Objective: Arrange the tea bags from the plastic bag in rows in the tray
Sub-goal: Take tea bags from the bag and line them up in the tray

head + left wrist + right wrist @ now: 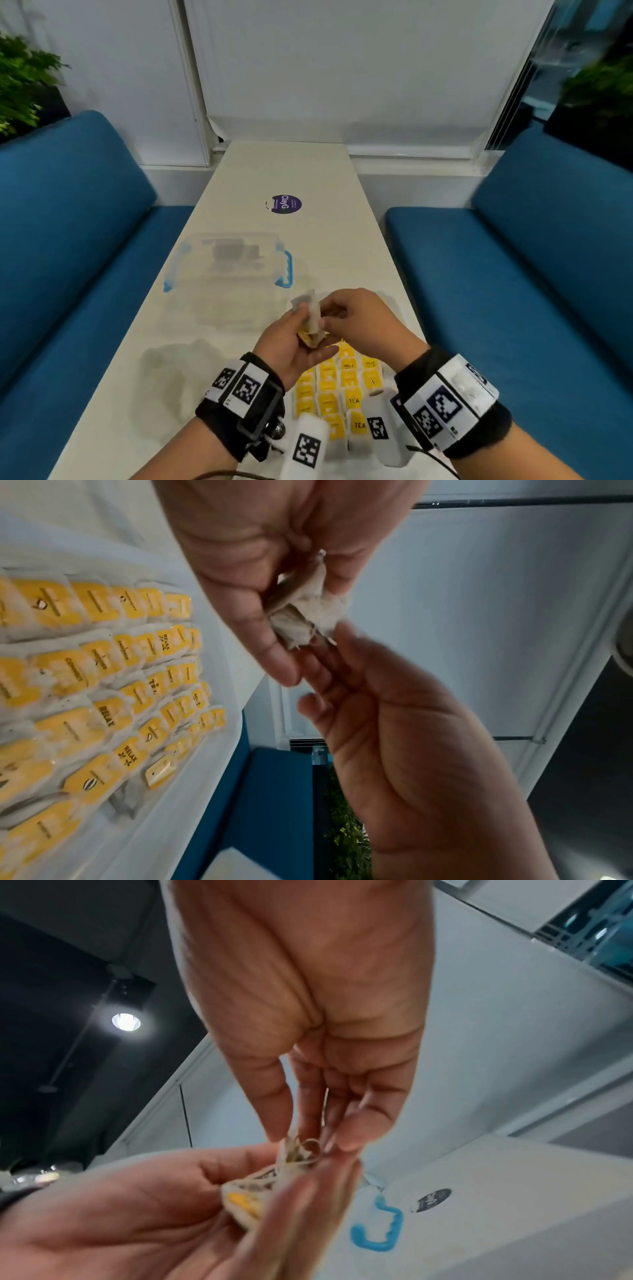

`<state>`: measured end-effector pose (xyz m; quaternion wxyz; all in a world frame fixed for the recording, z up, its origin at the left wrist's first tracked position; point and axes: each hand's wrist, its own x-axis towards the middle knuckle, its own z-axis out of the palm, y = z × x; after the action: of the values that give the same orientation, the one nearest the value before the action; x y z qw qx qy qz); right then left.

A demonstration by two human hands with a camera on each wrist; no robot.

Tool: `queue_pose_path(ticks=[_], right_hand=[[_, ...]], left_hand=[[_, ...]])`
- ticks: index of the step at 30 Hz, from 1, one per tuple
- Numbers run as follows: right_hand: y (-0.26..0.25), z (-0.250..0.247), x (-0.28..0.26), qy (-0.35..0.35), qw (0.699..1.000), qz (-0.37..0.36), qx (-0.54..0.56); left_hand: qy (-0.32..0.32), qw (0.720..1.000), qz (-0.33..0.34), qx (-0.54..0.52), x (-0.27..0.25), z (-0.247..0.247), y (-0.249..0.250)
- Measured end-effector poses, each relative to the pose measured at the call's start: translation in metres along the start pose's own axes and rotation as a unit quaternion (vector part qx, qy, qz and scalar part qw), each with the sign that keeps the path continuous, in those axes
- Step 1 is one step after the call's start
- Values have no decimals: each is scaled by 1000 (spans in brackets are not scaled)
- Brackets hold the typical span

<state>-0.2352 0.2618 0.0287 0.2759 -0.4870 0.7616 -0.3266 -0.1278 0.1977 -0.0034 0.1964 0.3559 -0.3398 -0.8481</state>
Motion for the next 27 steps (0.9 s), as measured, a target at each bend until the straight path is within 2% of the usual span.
queue_pose_path(ticks=[2, 4, 9, 12, 14, 17, 21, 25, 27], right_hand=[[10, -8, -4, 52, 999, -3, -16], [17, -14, -9, 90, 992, -56, -68], [29, -13, -21, 62, 953, -194, -224], [39, -11, -21, 80, 938, -240, -236], [43, -12, -18, 80, 953, -221, -192], [42, -21, -18, 68, 986, -144, -52], [42, -28, -15, 66, 991, -72, 90], [42, -31, -14, 15, 998, -28, 60], [41, -36, -15, -5, 999, -23, 38]], left_hand=[[14, 1000, -10, 10, 2, 4, -5], [16, 999, -18, 26, 5, 9, -10], [3, 999, -23, 41, 6, 21, -19], [7, 999, -25, 39, 6, 23, -23], [10, 998, -27, 47, 7, 22, -24], [10, 998, -32, 44, 9, 19, -25], [6, 999, -10, 47, 9, 18, -24], [-10, 997, 21, 70, 6, 17, -23], [4, 996, 22, 88, 7, 15, -24]])
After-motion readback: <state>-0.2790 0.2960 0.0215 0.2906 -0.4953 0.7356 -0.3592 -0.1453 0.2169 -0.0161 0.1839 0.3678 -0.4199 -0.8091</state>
